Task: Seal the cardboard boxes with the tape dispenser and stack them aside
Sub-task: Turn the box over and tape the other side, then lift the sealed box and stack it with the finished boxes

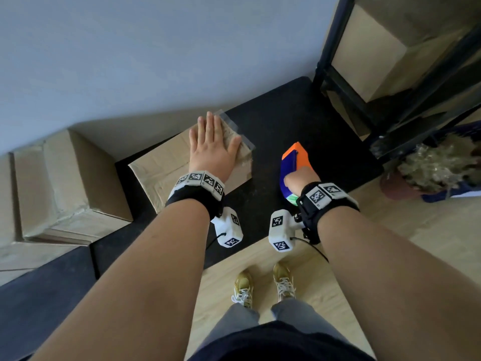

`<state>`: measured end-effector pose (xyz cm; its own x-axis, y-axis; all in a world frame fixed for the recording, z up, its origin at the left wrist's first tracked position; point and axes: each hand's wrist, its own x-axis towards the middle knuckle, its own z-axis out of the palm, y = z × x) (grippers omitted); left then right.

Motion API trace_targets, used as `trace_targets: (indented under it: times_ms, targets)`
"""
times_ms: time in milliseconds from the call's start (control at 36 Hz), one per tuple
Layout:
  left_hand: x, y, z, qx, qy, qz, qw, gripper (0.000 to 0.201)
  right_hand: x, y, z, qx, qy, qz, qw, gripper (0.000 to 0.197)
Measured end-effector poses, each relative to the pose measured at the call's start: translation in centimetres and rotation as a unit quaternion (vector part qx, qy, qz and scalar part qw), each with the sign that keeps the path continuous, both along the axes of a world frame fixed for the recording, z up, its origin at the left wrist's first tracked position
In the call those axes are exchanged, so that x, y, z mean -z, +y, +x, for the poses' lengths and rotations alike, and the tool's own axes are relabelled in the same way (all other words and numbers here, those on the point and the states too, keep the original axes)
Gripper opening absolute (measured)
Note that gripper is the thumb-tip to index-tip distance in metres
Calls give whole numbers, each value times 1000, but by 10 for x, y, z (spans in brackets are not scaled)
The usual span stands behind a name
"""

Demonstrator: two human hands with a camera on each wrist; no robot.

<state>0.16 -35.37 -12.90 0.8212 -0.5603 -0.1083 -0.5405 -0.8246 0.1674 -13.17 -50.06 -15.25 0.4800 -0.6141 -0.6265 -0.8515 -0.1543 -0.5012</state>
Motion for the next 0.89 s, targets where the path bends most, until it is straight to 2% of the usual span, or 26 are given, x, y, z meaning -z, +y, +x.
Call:
trace_targets:
  times_ms: [56, 139, 278, 361, 444, 528, 667, 833, 889]
  targets:
    - [0, 0, -1, -6, -11, -24, 1000, 76, 5, -2, 1, -28, 29, -10, 999, 43]
    - [-2, 1, -6, -19, -32, -49, 998, 75, 4, -1, 4, -20, 71, -20, 997, 33]
    - [-8, 4, -16, -15, -127, -49, 991, 52, 5, -2, 14, -34, 67, -5, 997, 51]
    - [-11, 5, -19, -34, -135, -24, 990, 53, -6, -6, 13, -25, 83, -49, 995, 33]
    - [-14, 2, -23, -31, -124, 18, 992, 69, -16, -10, 12, 28, 45, -78, 996, 32]
    - [-14, 2, -31, -27, -113, 20, 993, 79, -27, -14, 16, 43, 12, -81, 996, 36]
    - [-20, -4, -43, -28, -98, 15, 995, 71, -40, -18, 21, 39, -14, -88, 995, 34]
    - [-15, -2, -53, -38, -84, -62, 994, 66, -47, -12, 30, -38, -82, -102, 991, 30]
    - [-12, 4, -56, -37, -89, -91, 991, 57, -49, -10, 33, -56, -115, -97, 987, 28]
